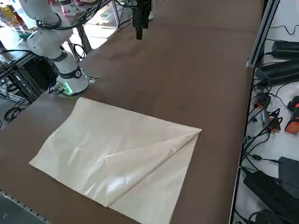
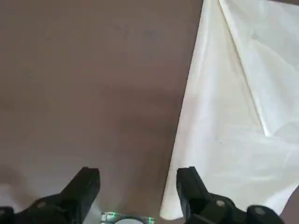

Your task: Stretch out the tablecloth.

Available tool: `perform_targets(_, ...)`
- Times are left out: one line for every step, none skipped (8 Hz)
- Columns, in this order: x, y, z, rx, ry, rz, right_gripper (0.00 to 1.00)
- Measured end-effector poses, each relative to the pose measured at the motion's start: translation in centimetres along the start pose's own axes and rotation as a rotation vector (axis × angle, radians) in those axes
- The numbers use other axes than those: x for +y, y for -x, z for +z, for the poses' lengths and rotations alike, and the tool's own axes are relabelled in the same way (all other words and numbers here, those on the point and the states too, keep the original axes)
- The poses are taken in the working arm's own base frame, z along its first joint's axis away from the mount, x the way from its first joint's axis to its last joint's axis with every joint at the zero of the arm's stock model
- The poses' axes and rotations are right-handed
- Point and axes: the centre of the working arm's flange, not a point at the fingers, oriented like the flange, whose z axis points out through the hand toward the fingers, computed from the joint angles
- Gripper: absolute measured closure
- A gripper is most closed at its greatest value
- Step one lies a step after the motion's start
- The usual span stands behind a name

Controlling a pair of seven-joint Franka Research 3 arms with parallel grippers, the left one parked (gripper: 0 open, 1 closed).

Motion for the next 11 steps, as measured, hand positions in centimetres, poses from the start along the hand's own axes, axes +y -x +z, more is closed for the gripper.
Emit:
perform_targets(1.7,-0.3,1.7,0.014,0.023,-0.038,0.00)
perform_targets(3.6,-0.5,3.4,0.026,0.050,-0.076,0.00)
perform_targets(5.7,-0.5,5.4,0.038,0.069,-0.120,0.00)
perform_targets(8.0,-0.4,7.7,0.063,0.079,-0.179,0.00)
perform_targets(10.4,-0.1,10.2,0.098,0.092,-0.243,0.00)
perform_targets(12.4,0.3,12.5,0.122,0.104,-0.290,0.00)
perform_targets(13.6,0.5,14.2,0.131,0.110,-0.324,0.00)
perform_targets(14.2,0.5,15.3,0.133,0.112,-0.350,0.00)
perform_targets(14.5,0.2,16.1,0.136,0.114,-0.370,0.00)
perform_targets(15.0,-0.1,16.8,0.145,0.120,-0.393,0.00)
perform_targets(15.8,-0.5,17.8,0.159,0.130,-0.424,0.00)
